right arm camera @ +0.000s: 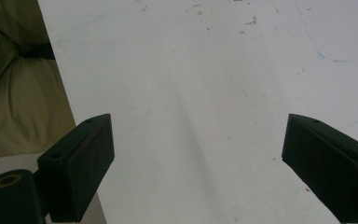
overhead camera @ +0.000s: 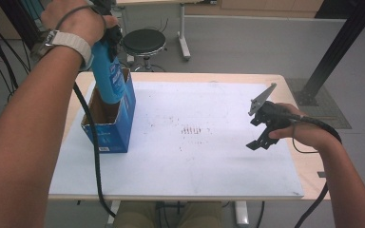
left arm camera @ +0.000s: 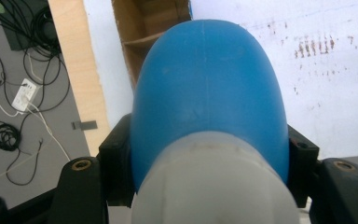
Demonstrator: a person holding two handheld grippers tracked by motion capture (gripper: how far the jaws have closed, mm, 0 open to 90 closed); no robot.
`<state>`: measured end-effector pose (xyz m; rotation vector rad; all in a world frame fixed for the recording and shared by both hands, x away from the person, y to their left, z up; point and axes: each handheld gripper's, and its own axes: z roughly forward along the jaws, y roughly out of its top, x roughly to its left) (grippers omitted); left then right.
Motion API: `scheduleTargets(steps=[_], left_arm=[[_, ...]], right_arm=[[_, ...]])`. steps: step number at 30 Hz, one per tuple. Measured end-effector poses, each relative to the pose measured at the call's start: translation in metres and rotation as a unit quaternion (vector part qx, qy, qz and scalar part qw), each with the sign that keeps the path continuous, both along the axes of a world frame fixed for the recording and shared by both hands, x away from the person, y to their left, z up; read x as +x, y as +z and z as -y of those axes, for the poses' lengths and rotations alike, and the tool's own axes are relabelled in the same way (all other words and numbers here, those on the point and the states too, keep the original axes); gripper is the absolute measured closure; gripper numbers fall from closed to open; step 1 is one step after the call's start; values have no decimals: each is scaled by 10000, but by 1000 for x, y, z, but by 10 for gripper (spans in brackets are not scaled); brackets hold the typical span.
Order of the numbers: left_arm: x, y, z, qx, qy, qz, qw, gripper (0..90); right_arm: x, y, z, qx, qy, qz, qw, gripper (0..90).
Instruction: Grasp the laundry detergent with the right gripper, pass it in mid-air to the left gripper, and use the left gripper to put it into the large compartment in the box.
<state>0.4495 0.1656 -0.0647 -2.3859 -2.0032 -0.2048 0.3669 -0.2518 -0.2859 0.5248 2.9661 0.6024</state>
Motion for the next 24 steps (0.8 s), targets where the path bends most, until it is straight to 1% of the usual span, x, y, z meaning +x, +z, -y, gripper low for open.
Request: scheduleTargets(steps=[5,9,11,15,17,18,24], left_arm=[[3,-3,-6,12,89,17,10000,373],[6,-9,-10,15,152,41,9999,373],[8,-13,-12,34,177,-8,9998,373],[10,-19,-15,92,208,-28,9997,373],[11,-21,-16,117,226,-69,9997,373],[11,-22,-17,114,241,-39,9996,373],[12,-25,-21,171,268,-33,9995,373]], right_arm=[[2,-2,0,7,-16,-3,10000,91],[3,-4,-1,14,-8,-21,10000,91],[4,-4,0,6,-33,-17,10000,91],[5,-6,-1,17,-22,-35,10000,91],[5,-6,-1,6,-28,-48,10000,91],[5,-7,-1,-4,-43,-49,10000,91],[5,-7,0,-2,-54,-51,10000,91]])
